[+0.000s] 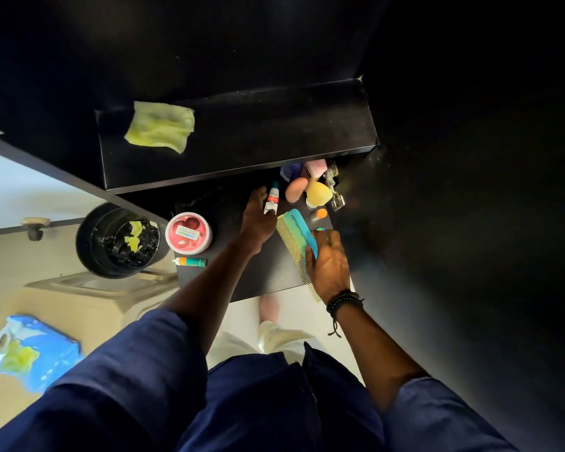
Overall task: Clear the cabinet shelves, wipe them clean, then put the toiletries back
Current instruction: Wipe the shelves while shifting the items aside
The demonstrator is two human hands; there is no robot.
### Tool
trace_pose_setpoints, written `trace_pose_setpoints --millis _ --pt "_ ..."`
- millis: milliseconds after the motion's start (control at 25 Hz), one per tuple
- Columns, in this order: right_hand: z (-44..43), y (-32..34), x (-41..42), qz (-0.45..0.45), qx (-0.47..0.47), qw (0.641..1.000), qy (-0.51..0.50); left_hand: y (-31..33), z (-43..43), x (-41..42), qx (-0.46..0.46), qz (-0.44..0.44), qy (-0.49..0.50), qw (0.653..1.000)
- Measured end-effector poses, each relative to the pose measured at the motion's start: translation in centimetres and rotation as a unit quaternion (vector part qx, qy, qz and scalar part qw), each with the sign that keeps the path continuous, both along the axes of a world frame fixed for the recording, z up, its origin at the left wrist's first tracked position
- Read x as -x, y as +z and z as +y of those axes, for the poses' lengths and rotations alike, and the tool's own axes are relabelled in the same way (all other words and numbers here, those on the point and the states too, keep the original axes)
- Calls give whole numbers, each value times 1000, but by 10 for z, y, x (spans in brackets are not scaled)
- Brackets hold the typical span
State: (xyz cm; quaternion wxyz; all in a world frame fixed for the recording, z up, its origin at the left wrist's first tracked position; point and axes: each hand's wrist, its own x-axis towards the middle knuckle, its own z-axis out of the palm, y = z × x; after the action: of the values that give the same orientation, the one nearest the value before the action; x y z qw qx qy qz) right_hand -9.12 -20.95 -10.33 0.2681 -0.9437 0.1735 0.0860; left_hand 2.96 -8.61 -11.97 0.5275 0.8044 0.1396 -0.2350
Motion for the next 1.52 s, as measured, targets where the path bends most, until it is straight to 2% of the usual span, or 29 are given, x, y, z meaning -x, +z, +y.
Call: trace_pose_setpoints --millis 240,440,560,720,880,1040,1200,1520 --pt "27 -4 2 -8 4 999 31 2 29 29 -1 -25 -51 998" --pt "57 0 -1 -8 6 998 57 19 60 59 -40 -65 -91 993" --pt "79 2 -6 -14 -8 997 82 30 85 75 -46 -108 -72 990" --pt "112 5 -16 6 -96 989 113 50 117 90 -108 -175 5 979" --pt "139 14 -31 69 -176 973 131 49 150 88 -194 -171 88 962" --pt "161 26 -48 129 -286 944 102 43 165 78 -139 -38 88 986" --pt "162 27 -55 124 -338 928 90 44 163 70 -46 -32 87 995" --pt "110 17 -35 42 -225 974 -4 40 110 84 -6 -44 0 999"
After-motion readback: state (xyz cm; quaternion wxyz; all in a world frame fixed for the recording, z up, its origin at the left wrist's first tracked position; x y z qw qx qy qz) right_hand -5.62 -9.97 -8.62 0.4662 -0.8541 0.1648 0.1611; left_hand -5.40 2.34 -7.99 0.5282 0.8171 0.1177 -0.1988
